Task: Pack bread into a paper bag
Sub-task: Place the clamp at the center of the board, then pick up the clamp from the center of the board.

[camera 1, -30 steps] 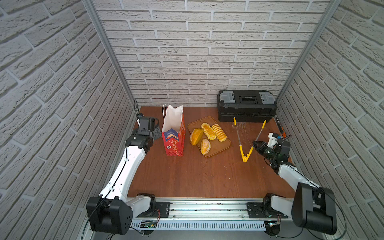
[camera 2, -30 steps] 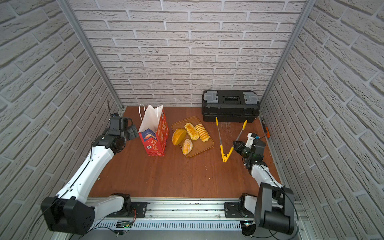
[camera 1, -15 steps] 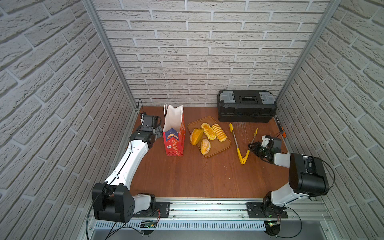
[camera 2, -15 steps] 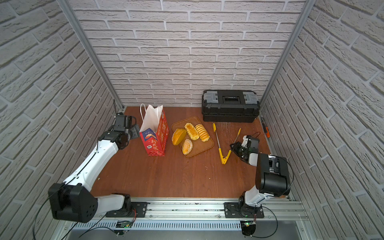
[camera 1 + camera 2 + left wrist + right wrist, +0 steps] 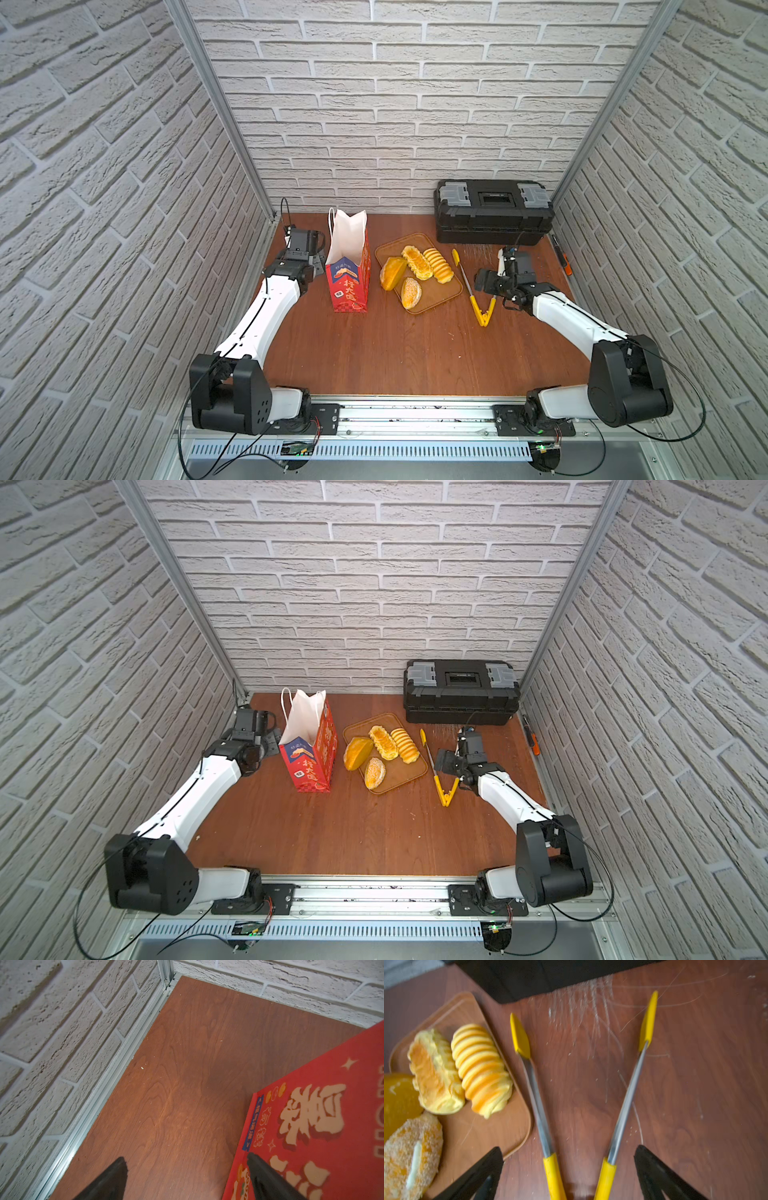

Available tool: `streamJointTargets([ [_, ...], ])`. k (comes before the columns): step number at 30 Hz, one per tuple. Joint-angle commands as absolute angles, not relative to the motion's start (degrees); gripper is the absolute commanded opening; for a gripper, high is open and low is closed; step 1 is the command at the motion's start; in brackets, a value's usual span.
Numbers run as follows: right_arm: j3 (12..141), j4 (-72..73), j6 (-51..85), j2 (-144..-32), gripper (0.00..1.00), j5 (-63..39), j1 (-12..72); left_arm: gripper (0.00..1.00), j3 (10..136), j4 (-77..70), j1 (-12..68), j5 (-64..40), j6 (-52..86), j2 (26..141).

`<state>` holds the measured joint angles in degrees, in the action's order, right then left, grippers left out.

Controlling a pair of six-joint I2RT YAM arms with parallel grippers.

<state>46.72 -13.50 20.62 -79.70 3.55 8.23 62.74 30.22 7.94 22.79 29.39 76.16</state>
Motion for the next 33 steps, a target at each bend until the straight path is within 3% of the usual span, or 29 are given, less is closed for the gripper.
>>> streamJointTargets([
  [1,46.0,-20.2,19.3,-81.1,0.99,6.9,9.3,0.93,64.3,27.7,8.3,22.5,28.6,76.7],
  [10,44.9,-20.8,20.7,-80.6,0.99,9.5,9.4,0.93,62.9,27.2,8.3,22.1,28.6,75.2],
  [21,50.7,-20.1,19.9,-90.7,1.00,5.0,9.6,0.93,63.3,27.6,8.2,21.6,29.1,75.5],
  [33,59.7,-24.5,19.9,-99.5,1.00,7.8,9.7,0.93,64.2,27.4,8.2,21.6,28.7,77.0],
])
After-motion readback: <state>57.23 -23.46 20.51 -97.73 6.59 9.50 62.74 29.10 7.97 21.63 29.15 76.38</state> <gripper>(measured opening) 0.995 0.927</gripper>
